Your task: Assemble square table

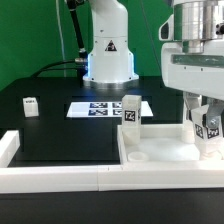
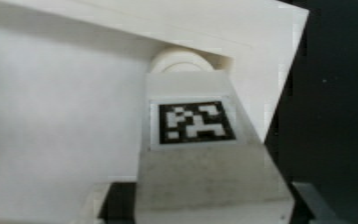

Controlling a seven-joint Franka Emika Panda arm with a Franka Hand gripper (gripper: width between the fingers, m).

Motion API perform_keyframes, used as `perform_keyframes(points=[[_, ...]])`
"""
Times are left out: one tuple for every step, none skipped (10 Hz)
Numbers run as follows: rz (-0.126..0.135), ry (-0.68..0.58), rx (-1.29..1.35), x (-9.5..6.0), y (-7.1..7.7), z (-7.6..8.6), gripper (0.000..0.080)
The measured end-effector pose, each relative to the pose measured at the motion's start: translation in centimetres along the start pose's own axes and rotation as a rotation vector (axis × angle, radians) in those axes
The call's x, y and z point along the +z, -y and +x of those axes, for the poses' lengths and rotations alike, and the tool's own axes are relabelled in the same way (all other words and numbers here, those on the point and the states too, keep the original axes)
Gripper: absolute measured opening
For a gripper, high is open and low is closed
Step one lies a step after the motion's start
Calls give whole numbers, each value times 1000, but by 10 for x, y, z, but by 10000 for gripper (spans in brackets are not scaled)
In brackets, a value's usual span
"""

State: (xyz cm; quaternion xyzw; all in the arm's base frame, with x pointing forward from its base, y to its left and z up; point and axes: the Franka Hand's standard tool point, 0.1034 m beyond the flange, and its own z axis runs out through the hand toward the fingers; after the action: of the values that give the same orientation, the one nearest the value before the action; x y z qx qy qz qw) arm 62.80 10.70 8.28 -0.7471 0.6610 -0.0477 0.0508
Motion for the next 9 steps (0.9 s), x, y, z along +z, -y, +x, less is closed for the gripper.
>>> perform_keyframes(points=[[-1, -3, 74, 0, -1, -5, 294], [-1, -3, 121, -1, -1, -10, 294], [-4, -1, 182, 0, -2, -14, 294], [-4, 3, 218, 0, -2, -14, 294], [-5, 7, 248, 0, -2, -12, 294], [-5, 7, 237, 0, -2, -13, 294], [-5, 7, 232, 0, -2, -13, 294], [-11, 4, 172, 1, -3, -12, 483], [-53, 0, 49, 2, -4, -8, 592]])
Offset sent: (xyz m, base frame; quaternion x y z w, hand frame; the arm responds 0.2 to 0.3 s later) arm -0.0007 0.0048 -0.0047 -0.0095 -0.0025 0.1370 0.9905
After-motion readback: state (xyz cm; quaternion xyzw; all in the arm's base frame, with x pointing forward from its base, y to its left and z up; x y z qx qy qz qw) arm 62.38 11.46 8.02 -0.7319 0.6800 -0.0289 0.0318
